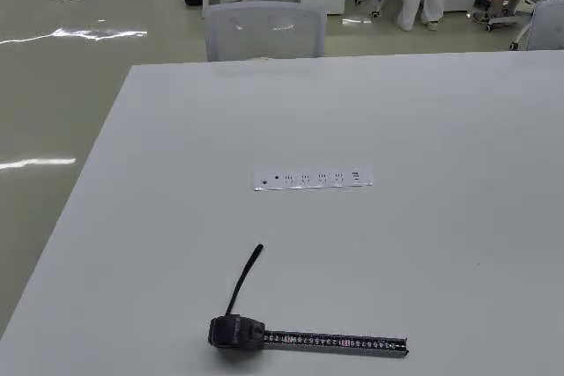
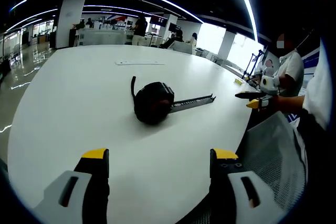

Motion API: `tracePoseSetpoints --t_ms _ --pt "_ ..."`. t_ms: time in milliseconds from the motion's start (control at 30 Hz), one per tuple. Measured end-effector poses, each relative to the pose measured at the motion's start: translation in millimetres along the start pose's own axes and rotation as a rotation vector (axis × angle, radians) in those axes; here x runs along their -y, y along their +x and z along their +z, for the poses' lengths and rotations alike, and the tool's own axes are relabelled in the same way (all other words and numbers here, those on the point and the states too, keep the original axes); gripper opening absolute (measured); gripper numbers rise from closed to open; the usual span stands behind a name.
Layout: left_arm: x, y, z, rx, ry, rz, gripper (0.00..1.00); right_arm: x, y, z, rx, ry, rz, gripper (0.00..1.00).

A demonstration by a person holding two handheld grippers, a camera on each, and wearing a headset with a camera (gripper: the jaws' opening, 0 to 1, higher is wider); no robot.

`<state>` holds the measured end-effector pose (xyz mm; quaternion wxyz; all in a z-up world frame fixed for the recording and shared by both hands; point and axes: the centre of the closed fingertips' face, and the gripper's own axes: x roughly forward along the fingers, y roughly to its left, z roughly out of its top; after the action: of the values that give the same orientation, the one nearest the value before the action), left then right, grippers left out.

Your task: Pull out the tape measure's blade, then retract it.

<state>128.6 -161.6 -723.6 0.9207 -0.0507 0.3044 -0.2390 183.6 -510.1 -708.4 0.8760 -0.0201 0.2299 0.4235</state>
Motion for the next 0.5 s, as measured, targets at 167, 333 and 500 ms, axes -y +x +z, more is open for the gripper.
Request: tracePoseSetpoints --t_ms 167,333,500 --pt "-1.0 0.4 0.3 0.0 -0.003 0.0 0.77 2.2 3.3 0.6 -0.004 -0.005 0.006 0.63" --pt "-1.0 2.0 -0.8 -0.003 0.001 -0.004 0.76 10.0 5.6 7.2 -0.005 -0.014 0.008 0.63" --pt "-3.3 0.5 -0.5 0.001 -0.005 0.002 0.76 9.6 7.4 10.1 -0.005 -0.019 0.012 0.62"
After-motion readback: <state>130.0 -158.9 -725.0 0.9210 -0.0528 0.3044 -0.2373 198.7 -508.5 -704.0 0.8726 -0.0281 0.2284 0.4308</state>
